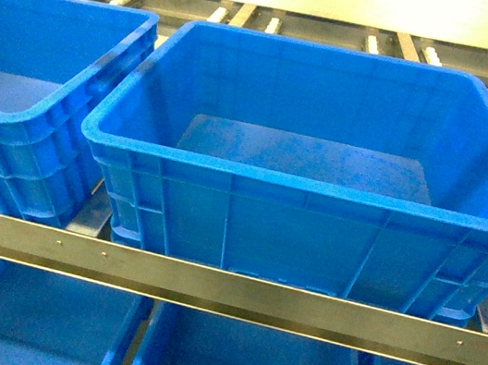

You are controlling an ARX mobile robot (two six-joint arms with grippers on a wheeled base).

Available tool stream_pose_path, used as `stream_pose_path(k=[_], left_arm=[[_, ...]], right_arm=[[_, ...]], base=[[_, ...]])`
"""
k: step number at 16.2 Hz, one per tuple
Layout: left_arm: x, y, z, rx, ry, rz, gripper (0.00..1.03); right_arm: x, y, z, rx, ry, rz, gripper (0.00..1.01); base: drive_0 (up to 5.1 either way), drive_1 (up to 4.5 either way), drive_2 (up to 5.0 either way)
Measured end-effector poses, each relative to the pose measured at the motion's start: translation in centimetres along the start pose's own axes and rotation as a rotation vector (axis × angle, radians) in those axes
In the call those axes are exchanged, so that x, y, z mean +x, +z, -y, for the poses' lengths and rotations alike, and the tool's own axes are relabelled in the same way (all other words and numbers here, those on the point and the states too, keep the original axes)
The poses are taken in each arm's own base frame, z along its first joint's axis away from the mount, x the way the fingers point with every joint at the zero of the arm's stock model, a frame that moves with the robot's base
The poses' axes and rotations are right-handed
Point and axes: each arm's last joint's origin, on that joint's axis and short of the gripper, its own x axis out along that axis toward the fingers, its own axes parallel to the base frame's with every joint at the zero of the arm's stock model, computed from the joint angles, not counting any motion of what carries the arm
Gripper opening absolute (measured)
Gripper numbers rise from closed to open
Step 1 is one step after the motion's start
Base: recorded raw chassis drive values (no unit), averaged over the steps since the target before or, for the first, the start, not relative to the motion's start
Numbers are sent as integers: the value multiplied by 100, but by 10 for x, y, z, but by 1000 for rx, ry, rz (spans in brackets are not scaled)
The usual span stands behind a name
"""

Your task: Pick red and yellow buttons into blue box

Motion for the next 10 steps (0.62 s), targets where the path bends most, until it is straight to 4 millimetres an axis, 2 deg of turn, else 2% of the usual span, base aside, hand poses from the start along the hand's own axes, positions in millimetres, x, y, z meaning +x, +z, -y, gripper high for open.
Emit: stream_pose_path(k=[3,10], left_arm=[[-18,-4,-12,2,8,-25,2],[-45,2,-12,2,-3,-1,2]], right_arm=[[-19,-1,0,0,8,-5,2],[-52,0,0,0,10,0,2]], base=[[0,0,0],[0,0,0]])
